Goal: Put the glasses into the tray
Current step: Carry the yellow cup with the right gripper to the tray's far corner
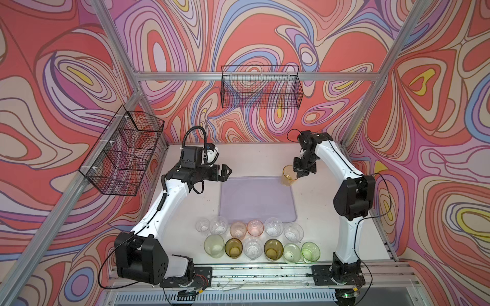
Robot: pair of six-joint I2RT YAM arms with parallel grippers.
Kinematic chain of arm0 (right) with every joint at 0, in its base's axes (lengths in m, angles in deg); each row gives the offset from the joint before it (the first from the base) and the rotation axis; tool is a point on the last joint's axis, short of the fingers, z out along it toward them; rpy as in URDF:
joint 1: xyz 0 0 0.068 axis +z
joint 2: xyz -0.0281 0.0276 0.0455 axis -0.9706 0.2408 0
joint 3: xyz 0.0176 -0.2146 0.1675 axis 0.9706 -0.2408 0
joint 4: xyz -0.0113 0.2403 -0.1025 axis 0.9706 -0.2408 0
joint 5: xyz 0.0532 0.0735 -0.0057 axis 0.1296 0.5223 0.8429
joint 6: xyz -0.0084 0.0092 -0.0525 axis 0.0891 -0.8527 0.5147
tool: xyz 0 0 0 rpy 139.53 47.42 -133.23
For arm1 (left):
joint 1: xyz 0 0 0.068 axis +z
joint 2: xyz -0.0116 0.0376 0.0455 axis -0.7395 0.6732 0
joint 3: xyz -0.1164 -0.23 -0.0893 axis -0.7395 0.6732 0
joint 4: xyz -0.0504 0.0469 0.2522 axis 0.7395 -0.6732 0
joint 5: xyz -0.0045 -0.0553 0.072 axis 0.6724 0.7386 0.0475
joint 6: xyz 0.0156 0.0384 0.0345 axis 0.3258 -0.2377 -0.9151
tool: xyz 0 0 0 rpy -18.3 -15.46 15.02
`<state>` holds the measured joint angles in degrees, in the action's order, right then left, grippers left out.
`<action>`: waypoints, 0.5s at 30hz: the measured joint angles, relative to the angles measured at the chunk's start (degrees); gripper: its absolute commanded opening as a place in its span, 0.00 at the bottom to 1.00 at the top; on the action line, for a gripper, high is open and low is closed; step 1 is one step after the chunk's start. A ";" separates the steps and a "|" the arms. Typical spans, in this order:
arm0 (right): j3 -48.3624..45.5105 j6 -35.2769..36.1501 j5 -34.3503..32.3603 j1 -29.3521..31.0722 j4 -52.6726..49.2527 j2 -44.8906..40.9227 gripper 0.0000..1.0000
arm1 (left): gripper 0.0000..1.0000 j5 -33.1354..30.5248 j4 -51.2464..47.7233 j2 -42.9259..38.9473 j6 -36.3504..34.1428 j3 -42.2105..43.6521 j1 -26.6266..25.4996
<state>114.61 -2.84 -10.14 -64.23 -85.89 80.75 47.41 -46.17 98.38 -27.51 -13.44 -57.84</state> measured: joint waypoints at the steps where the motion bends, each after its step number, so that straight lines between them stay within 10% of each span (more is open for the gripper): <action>1: 0.70 0.15 -0.02 0.00 -0.07 0.63 0.00 | 1.00 -0.02 -0.02 -0.13 0.00 0.07 0.00; 15: 7.98 1.68 -0.31 0.20 -0.96 7.32 0.00 | 1.00 -0.59 -0.04 -0.92 -0.04 0.11 0.00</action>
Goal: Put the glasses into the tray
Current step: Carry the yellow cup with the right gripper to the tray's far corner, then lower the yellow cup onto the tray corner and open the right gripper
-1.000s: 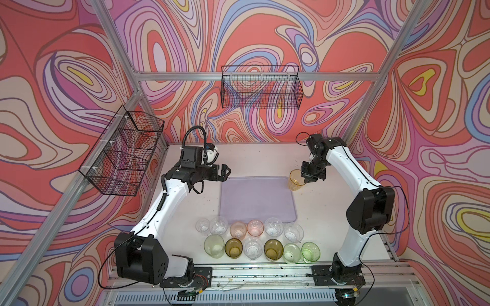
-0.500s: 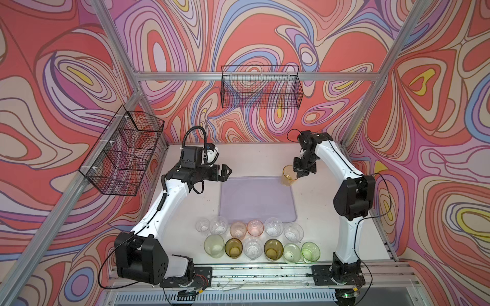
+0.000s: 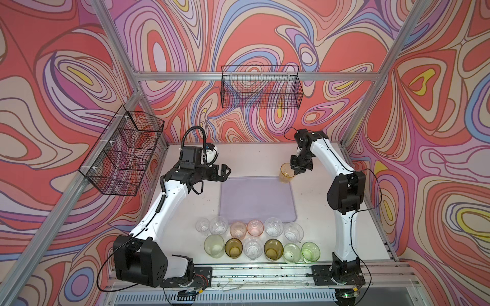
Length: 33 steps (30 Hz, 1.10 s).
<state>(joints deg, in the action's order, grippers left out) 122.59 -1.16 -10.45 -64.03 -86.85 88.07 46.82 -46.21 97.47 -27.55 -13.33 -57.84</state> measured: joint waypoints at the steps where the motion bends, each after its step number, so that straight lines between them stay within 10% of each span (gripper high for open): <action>1: 0.55 0.13 0.00 0.07 -0.04 0.59 0.00 | 1.00 -0.07 0.00 0.00 0.02 0.00 0.00; 33: 1.86 1.01 -1.38 0.59 -0.24 5.42 0.07 | 1.00 -0.68 0.00 -0.63 0.00 0.00 0.00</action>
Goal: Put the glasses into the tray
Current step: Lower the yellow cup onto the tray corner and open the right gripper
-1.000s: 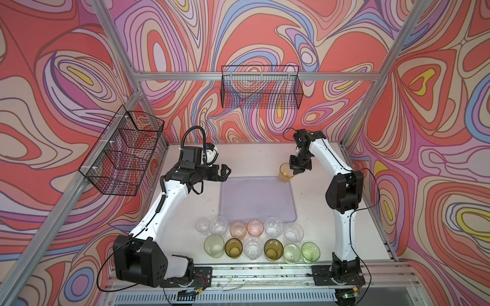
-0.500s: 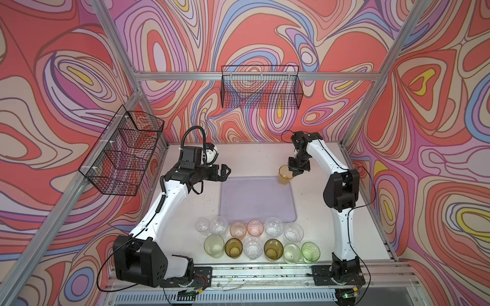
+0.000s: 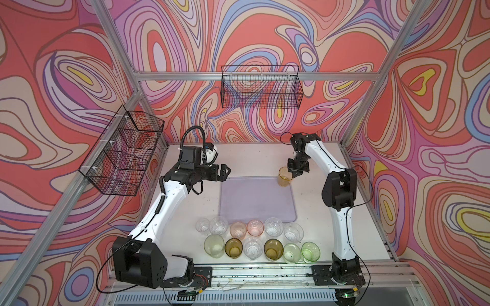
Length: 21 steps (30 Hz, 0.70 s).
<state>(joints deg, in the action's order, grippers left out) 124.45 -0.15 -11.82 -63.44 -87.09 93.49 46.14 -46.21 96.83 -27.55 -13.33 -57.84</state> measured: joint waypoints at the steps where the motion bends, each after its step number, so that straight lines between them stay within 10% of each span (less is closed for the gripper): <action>1: 0.11 0.02 -0.02 0.02 0.00 0.04 0.09 | 1.00 -0.02 -0.02 -0.04 0.00 0.00 0.00; 21: 2.29 1.27 -0.20 0.39 2.84 -0.35 0.43 | 1.00 -0.04 -0.02 -0.17 -0.02 0.04 0.00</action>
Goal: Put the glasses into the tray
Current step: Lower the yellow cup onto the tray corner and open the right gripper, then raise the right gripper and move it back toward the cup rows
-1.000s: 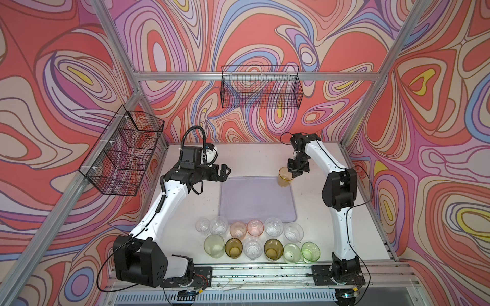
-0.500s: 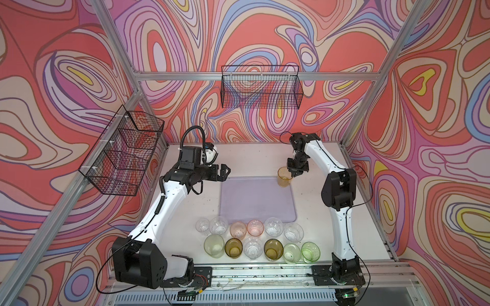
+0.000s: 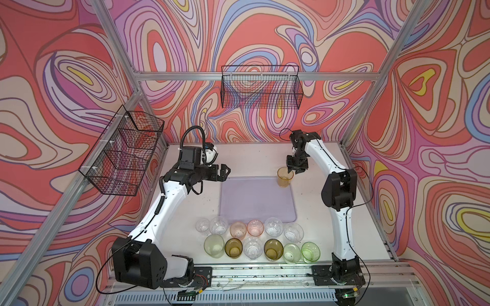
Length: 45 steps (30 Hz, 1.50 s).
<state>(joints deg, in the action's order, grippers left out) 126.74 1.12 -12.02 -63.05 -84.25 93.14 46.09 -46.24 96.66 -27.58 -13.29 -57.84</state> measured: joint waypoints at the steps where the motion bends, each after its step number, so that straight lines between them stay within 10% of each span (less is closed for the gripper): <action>1: -0.04 0.07 0.00 0.02 0.22 -0.24 0.43 | 1.00 0.00 0.00 0.00 0.00 0.00 0.00; 45: -26.21 1.53 -1.09 6.19 -0.92 -34.84 0.43 | 1.00 0.02 -0.02 0.00 0.02 0.00 0.02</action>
<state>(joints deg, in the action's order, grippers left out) 100.54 2.65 -13.11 -56.86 -85.17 58.30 46.12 -46.26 96.66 -27.55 -13.29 -57.82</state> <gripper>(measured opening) 0.425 0.999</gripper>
